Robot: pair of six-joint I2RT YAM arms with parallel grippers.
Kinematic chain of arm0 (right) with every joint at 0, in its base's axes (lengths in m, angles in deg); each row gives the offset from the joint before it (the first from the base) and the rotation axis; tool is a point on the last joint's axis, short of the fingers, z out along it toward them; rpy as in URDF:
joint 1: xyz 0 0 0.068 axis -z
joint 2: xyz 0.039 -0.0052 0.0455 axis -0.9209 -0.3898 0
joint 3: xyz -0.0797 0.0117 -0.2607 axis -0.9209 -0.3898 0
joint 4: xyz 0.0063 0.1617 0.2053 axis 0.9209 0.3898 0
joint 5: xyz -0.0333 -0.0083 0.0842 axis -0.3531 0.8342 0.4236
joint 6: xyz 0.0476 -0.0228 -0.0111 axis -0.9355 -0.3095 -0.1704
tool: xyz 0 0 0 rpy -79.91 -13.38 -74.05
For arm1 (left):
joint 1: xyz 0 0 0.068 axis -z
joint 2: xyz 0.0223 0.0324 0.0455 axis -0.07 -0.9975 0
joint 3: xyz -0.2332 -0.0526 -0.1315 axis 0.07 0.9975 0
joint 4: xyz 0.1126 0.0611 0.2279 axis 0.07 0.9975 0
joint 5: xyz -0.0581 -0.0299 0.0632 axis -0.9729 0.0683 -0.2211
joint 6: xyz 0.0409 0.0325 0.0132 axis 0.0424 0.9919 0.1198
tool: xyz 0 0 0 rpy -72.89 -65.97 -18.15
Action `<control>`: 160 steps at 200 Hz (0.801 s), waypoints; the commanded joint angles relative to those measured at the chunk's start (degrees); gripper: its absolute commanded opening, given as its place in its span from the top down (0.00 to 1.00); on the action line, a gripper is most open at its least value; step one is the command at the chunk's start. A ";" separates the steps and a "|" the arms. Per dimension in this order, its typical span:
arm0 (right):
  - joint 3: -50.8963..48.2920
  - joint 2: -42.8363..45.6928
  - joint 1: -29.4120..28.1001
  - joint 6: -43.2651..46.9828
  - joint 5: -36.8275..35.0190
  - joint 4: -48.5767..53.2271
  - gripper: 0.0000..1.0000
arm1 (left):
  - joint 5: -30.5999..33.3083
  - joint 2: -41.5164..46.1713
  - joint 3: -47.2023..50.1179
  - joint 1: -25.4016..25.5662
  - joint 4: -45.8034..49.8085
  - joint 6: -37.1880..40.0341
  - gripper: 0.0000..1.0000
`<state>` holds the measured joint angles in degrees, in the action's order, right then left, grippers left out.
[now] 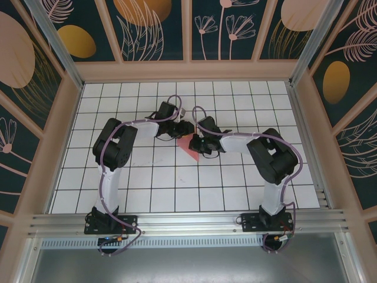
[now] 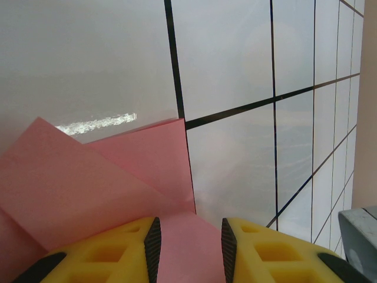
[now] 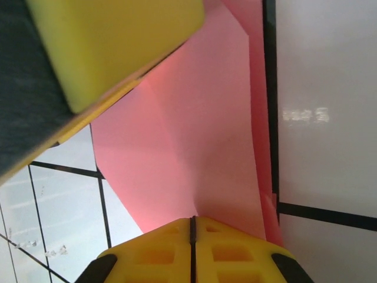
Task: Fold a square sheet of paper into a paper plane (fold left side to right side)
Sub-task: Fourth fold the wing at the center of the table.
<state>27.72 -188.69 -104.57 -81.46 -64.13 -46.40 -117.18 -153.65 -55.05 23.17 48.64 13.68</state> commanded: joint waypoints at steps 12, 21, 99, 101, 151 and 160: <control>-1.74 -0.48 -0.74 0.45 -1.40 3.34 0.90 | 4.87 -1.60 1.82 -0.78 2.62 1.09 0.63; -2.24 -0.14 -0.95 0.97 -1.48 4.07 0.90 | 4.90 -1.59 1.81 -0.81 2.63 1.09 0.63; -8.87 4.39 -1.24 1.80 -1.08 6.19 0.90 | 5.54 -1.93 1.37 -1.07 3.32 1.44 0.63; -8.91 4.50 -1.24 1.89 -1.01 6.25 0.90 | 5.52 -1.95 1.37 -1.08 3.33 1.40 0.63; -10.68 6.13 -1.34 4.03 -0.80 8.68 0.91 | 5.69 -1.83 1.45 -1.38 3.53 1.51 0.63; -10.88 6.43 -1.33 4.24 -0.71 9.04 0.91 | 5.70 -1.86 1.44 -1.45 3.60 1.53 0.63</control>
<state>19.72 -183.14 -105.21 -79.36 -64.74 -47.62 -117.09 -153.65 -55.05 23.14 48.66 13.70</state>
